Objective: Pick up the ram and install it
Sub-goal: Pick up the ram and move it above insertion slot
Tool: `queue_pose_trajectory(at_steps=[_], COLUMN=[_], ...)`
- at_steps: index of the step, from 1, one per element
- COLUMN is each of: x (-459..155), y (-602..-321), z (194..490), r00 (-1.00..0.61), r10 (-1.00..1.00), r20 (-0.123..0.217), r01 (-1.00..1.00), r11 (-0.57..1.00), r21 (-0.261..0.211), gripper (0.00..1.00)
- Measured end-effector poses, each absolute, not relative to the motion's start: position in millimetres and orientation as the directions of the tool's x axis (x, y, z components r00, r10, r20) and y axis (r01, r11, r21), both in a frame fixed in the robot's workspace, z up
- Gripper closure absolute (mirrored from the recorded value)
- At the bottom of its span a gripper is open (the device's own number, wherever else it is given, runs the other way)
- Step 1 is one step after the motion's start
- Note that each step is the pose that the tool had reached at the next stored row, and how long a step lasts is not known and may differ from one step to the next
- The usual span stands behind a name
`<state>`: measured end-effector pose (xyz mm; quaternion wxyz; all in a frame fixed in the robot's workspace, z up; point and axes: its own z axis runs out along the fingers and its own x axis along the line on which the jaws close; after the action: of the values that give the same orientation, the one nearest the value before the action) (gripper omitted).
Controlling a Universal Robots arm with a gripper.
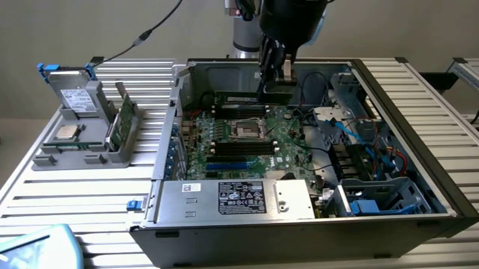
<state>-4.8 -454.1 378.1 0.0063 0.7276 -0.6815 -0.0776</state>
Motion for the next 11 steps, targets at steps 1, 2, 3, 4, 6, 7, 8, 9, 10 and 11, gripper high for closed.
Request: queue_pose_trajectory(at_steps=[1, 2, 3, 4, 6, 7, 8, 9, 10, 11], x=[-4.4, -4.2, -4.1, -4.1, -3.2, -2.4, -1.9, -1.9, -1.9, -1.9], y=[-452.6, -451.0, -449.6, -448.0, -445.3, -444.7, -443.9, -443.2, -442.4, -441.3], z=[376.3, 374.5, 372.6, 370.9, 367.7, 366.0, 364.5, 363.4, 362.4, 361.5], r00=[0.059, 0.059, 0.059, 0.059, 0.059, 0.06, 0.059, 0.059, 0.06, 0.06], r10=[-0.993, -0.993, -0.993, -0.993, -0.993, -0.993, -0.993, -0.993, -0.993, -0.993], r20=[-0.104, -0.104, -0.104, -0.104, -0.101, -0.1, -0.099, -0.098, -0.098, -0.098], r01=[-0.991, -0.991, -0.991, -0.991, -0.991, -0.991, -0.991, -0.991, -0.991, -0.991], r11=[-0.071, -0.071, -0.071, -0.071, -0.071, -0.071, -0.071, -0.071, -0.071, -0.071], r21=[0.115, 0.115, 0.115, 0.115, 0.115, 0.115, 0.115, 0.114, 0.113, 0.112], gripper=[0.87, 0.87, 0.87, 0.87, 0.87, 0.87, 0.87, 0.87, 0.87, 0.87])
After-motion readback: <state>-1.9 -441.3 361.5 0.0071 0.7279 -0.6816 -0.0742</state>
